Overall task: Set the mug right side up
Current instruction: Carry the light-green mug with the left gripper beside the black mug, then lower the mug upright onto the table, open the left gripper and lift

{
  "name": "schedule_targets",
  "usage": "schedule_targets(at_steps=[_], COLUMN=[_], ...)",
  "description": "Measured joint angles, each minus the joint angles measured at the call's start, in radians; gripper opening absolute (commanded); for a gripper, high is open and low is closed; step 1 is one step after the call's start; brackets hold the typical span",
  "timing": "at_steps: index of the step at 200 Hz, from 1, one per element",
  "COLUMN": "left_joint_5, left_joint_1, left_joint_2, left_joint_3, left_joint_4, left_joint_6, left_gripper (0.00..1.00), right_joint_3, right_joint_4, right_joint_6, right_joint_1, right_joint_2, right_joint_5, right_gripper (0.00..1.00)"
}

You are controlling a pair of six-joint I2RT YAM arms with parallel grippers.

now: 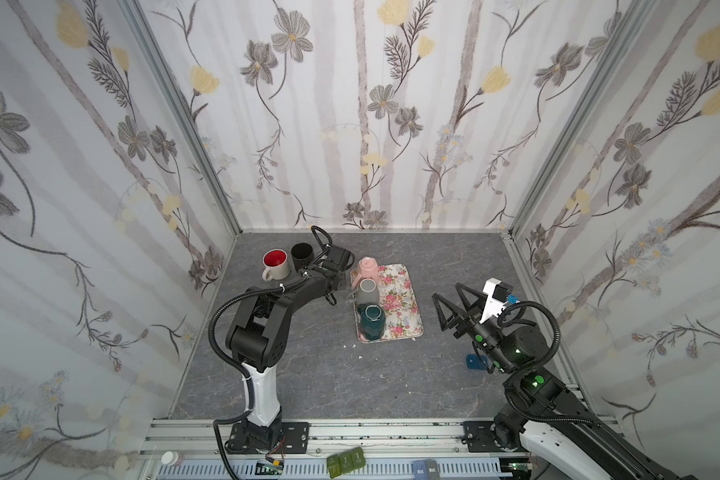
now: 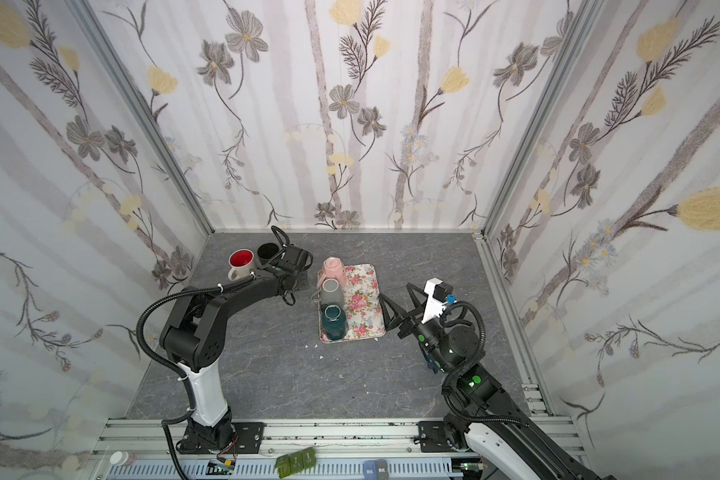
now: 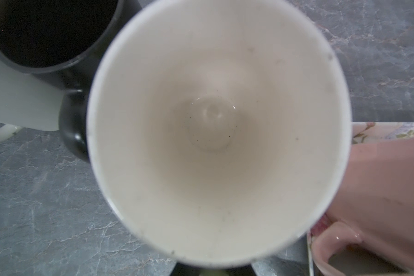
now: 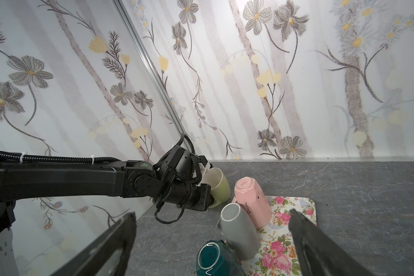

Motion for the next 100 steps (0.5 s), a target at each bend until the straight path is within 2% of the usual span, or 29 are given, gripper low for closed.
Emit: schedule_targets(at_steps=[42,74,100], left_joint_5=[0.003,0.003,0.000], left_joint_1=[0.013,0.013,0.014], left_joint_2=[0.017,0.027,0.031], left_joint_3=[0.026,0.039,0.050], left_joint_4=[-0.008,-0.021,-0.022], left_joint_6=[0.001,0.001,0.004], left_gripper=[0.00,0.17,0.51], right_joint_3=[-0.002,-0.002,-0.002], right_joint_4=[0.000,0.000,0.000], right_joint_6=[0.000,0.000,0.000], right_joint_1=[0.000,0.000,0.000], right_joint_2=[0.000,0.000,0.000], right_joint_5=[0.000,0.000,0.000], right_gripper=[1.00,1.00,1.00])
